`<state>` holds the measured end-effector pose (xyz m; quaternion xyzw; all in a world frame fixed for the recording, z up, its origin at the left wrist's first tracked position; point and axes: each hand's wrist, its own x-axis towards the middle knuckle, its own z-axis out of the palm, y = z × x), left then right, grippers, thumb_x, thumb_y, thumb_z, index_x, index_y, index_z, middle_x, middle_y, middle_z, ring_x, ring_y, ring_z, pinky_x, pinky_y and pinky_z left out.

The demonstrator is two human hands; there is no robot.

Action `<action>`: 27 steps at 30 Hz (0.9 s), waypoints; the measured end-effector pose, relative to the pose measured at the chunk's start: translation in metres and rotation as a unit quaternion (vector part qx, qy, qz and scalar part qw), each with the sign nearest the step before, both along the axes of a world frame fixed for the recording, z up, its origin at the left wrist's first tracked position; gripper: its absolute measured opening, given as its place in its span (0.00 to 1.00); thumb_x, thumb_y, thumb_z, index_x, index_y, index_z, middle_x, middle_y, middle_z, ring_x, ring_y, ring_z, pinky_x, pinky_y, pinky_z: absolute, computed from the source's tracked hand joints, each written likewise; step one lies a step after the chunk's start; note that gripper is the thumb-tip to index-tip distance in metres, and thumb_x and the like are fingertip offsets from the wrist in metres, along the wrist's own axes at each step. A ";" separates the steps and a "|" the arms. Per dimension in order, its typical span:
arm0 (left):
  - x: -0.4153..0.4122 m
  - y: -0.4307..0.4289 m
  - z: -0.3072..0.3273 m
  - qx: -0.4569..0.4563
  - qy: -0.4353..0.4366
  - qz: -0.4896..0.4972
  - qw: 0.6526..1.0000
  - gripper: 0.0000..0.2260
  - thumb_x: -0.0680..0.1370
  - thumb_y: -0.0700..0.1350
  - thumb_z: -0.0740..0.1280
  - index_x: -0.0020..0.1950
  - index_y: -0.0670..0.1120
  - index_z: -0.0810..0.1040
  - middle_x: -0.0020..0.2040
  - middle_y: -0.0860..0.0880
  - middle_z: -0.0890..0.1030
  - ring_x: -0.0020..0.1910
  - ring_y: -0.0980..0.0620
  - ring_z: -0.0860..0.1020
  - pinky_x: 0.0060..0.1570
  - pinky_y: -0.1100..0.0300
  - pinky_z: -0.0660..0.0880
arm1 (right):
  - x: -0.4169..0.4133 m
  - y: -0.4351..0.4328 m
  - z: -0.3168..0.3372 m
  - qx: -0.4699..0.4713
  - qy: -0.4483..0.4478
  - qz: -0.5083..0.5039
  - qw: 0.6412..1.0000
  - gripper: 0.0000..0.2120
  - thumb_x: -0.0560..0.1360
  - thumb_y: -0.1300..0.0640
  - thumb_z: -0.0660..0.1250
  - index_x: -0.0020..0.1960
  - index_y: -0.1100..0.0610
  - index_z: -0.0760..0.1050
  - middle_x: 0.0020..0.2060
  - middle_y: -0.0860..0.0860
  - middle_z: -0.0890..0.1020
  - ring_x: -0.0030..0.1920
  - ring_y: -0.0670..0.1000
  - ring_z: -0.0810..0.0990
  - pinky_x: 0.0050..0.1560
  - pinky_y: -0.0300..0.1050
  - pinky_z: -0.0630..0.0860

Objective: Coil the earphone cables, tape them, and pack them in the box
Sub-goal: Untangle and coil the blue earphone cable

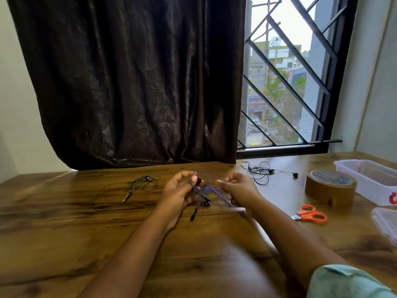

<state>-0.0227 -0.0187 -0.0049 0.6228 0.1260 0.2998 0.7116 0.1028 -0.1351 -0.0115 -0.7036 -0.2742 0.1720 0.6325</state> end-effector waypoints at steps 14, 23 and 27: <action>0.000 0.004 -0.006 0.049 0.038 0.039 0.997 0.06 0.80 0.40 0.62 0.55 0.48 0.72 0.41 0.50 0.85 0.37 0.53 0.81 0.33 0.60 0.76 | -0.027 0.014 -0.008 -0.035 -0.425 0.042 0.904 0.14 0.72 0.51 0.71 0.57 0.50 0.76 0.44 0.40 0.77 0.37 0.35 0.72 0.38 0.28 0.66; 0.001 -0.001 -0.003 0.057 0.011 -0.003 0.998 0.12 0.77 0.31 0.62 0.50 0.46 0.79 0.46 0.47 0.84 0.39 0.57 0.81 0.32 0.65 0.74 | -0.021 0.014 -0.004 0.049 -0.320 -0.006 0.946 0.06 0.78 0.60 0.63 0.47 0.54 0.78 0.40 0.46 0.80 0.39 0.40 0.77 0.36 0.28 0.70; 0.000 0.004 -0.003 0.050 0.007 0.014 0.999 0.19 0.75 0.32 0.66 0.61 0.49 0.78 0.40 0.49 0.83 0.36 0.56 0.78 0.35 0.66 0.76 | -0.022 0.015 -0.002 0.075 -0.234 -0.031 0.969 0.10 0.81 0.57 0.57 0.43 0.56 0.72 0.36 0.49 0.78 0.32 0.44 0.77 0.35 0.37 0.71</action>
